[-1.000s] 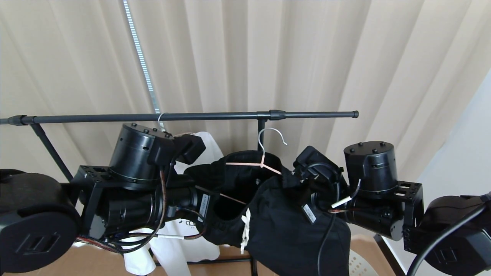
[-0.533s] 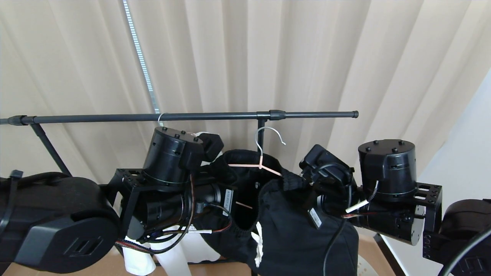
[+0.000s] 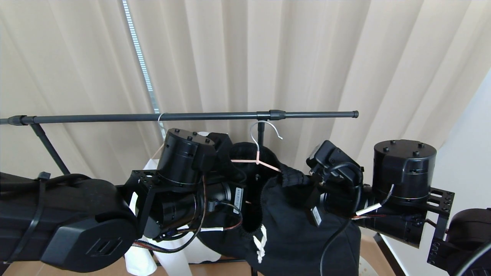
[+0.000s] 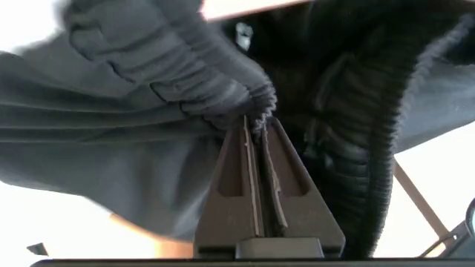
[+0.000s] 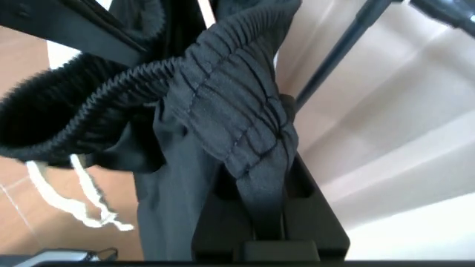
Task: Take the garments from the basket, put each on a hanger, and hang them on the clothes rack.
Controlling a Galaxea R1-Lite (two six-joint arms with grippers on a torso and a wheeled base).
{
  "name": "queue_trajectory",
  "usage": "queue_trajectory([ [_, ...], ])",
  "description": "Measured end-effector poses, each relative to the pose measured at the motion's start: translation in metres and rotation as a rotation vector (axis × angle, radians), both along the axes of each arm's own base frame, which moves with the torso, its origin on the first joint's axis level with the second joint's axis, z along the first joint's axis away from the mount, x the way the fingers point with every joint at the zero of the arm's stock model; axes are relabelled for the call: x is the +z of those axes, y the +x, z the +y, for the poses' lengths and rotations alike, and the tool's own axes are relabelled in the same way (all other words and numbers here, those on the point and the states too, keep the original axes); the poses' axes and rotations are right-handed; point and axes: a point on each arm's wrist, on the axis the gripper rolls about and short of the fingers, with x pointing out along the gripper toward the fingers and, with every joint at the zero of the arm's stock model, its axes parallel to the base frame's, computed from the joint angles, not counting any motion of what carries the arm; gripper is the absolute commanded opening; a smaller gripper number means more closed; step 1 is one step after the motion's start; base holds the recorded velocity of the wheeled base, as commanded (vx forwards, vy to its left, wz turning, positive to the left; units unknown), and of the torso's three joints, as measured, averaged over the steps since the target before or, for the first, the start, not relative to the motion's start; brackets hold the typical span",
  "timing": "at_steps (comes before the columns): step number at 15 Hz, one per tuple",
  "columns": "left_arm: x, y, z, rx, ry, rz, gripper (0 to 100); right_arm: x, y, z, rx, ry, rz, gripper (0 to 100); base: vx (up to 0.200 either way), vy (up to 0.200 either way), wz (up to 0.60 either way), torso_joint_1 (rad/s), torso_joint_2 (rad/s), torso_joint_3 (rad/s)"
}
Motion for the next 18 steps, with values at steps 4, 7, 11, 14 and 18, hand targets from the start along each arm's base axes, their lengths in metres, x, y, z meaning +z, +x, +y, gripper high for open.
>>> queue_trajectory([
  [4,-0.003,0.003,-0.002,0.006,0.000,-0.005,100,-0.001,-0.002,-0.001,0.017,0.001,0.007,0,0.000,0.000,0.00,0.000,0.00,0.000],
  [7,-0.004,0.002,-0.002,0.015,0.009,-0.006,100,-0.001,-0.003,-0.001,0.017,0.002,0.005,0,0.000,0.000,0.00,0.000,0.00,0.000],
  [11,0.001,-0.015,0.004,0.004,0.025,-0.027,100,-0.001,-0.002,-0.001,0.018,0.002,0.006,0,0.000,0.000,0.00,0.000,0.00,0.000],
  [14,0.009,-0.038,0.015,-0.043,0.040,-0.062,100,-0.001,-0.001,-0.001,0.017,0.003,0.005,0,0.000,0.000,0.00,0.000,0.00,0.000],
  [18,0.020,-0.068,0.036,-0.101,0.053,-0.129,100,-0.001,-0.001,-0.001,0.024,0.004,0.009,0,0.000,0.000,0.00,0.000,0.00,0.000],
])
